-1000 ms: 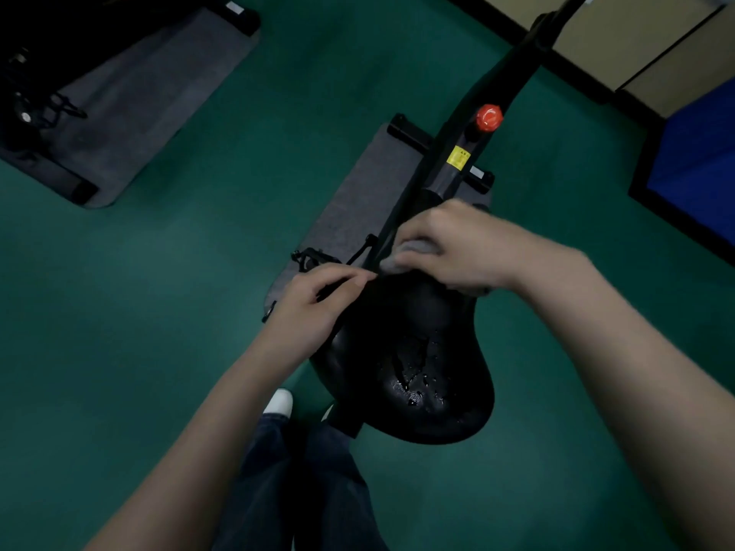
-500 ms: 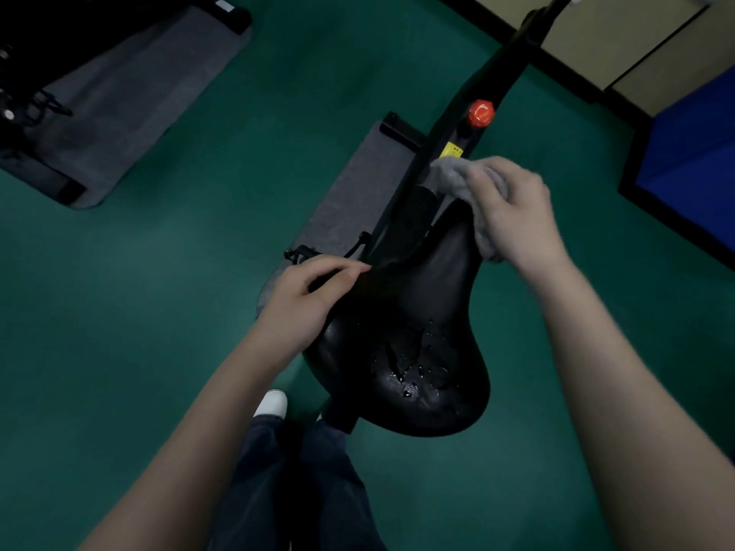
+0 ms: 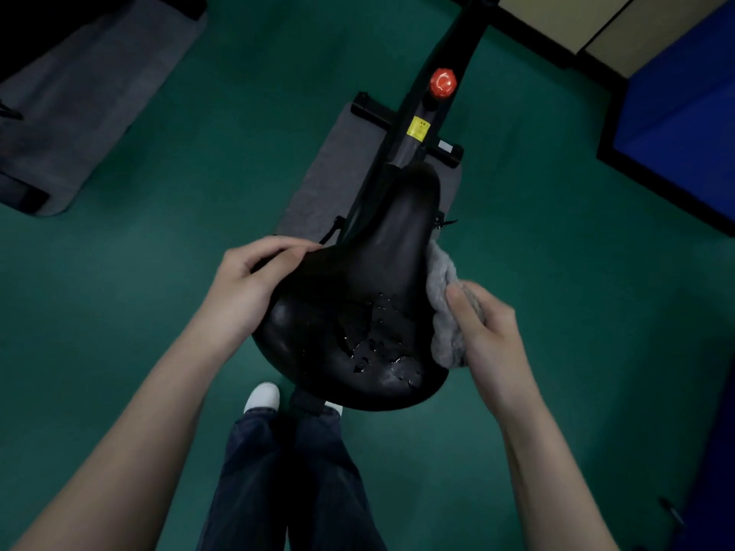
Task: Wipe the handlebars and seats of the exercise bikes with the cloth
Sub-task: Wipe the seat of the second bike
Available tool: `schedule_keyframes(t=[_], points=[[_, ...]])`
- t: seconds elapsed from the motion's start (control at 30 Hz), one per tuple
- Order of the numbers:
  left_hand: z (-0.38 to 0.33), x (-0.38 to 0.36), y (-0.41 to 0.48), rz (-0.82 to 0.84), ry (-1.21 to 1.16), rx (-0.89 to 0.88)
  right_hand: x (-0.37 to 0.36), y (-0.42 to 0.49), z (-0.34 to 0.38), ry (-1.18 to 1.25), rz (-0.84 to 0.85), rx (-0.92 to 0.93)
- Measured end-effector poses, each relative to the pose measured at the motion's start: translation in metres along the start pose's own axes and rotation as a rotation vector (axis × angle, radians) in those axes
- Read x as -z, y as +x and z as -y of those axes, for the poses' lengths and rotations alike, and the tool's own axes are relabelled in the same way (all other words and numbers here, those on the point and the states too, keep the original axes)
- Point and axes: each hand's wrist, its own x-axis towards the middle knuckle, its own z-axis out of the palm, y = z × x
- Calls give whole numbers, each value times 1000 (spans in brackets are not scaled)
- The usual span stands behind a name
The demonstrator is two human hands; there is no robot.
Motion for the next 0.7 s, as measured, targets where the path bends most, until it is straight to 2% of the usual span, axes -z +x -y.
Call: schedule_keyframes(t=[0.17,0.33,0.4,0.47,0.57,0.63,0.7], points=[[0,1,-1,-6,25,1,9,11,-9,213,90,-256],[-1,3,-5,5,55,-9,11,10,-20,355,159,-221],[-1,3,-8,5,52,-1,16,-7,-32,385,120,-202],[-3,3,-12,0,65,-2,11,-28,-44,418,-9,-197],[-5,2,-20,4,105,-35,-18,-57,-52,423,-328,-165],[-6,2,-25,20,127,-67,-44,-72,-45,296,-525,-55],[-6,3,-29,38,140,-81,-63,-78,-32,140,-621,97]])
